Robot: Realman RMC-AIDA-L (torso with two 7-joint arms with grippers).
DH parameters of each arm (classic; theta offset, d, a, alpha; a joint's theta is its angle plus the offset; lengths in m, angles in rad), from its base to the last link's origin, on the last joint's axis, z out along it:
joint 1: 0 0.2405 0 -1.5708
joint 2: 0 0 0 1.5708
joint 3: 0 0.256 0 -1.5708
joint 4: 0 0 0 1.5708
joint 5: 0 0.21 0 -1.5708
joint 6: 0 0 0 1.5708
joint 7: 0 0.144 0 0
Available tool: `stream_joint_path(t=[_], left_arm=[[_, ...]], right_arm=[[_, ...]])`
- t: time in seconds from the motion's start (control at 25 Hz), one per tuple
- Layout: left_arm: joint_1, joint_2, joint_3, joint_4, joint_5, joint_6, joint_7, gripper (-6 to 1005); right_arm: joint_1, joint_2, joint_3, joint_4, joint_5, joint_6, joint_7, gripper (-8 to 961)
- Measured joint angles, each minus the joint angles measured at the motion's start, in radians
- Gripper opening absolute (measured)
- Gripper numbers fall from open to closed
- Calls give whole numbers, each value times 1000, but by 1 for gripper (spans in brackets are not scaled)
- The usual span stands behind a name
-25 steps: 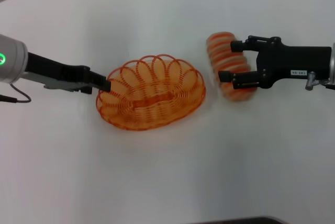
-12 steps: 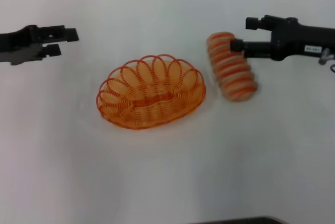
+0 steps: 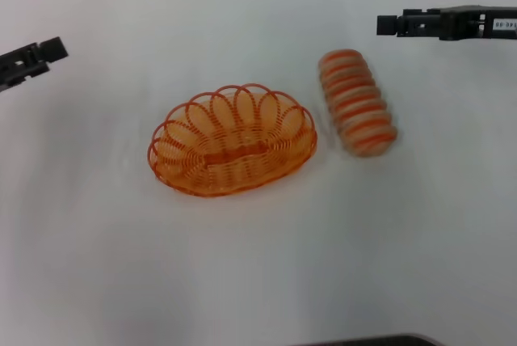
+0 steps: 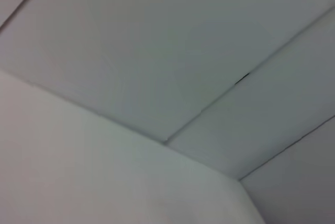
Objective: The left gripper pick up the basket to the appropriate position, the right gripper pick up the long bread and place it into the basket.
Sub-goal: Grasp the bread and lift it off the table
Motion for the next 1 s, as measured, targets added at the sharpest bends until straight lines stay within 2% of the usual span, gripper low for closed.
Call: stream_joint_path(t=[0.16,0.36,0.6,1.0], left_arm=[[26,13,-40,-9,-6,75,115,805],[31,30,-42,1,83,149,208,841],[23,35,-35,16,198,183,305,892],[46,36,-40,84,242,237,486,889]], right_arm=[[38,-7,-2,-37,-108,-15,138,930],[125,-13,-5,-45,-314,-40,305,930],[213,1,-19,-61,-489,-78,427,931],[295,23,-91,-83,-572,-97,582,931]])
